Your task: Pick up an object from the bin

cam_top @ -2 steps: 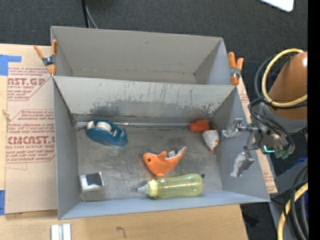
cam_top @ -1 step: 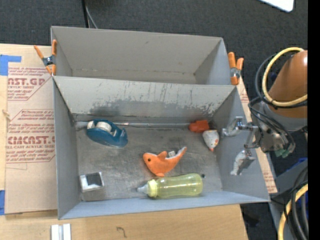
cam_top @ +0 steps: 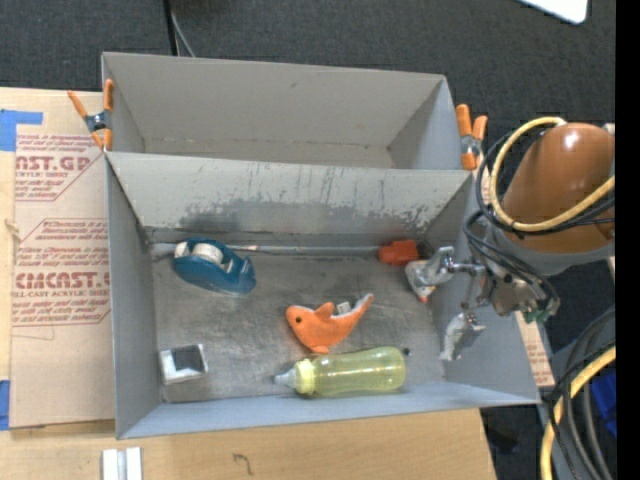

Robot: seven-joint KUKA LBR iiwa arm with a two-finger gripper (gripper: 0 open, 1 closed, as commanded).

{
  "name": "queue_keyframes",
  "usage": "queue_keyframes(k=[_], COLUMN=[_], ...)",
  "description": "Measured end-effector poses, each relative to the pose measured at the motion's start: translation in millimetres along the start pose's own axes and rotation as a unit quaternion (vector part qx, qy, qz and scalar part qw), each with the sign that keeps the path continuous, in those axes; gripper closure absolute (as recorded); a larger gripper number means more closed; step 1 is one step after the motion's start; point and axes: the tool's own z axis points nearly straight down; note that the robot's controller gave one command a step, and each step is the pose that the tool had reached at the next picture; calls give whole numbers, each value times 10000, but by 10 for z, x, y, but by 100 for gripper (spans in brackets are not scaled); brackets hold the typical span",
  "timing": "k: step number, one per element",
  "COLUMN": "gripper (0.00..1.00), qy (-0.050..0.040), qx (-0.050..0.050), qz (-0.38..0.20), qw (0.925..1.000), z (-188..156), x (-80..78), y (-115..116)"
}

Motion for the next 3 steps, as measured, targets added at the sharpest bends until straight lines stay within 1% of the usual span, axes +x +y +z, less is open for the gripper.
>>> queue_keyframes(k=[1, 2, 3], gripper=[0, 0, 0], qy=[41, 15, 13], qx=[-21, -17, -16], qz=[-1152, -1603, -1144], qw=[9933, 9871, 9934], z=[408, 494, 871], x=[-49, -91, -170], y=[275, 792, 1063])
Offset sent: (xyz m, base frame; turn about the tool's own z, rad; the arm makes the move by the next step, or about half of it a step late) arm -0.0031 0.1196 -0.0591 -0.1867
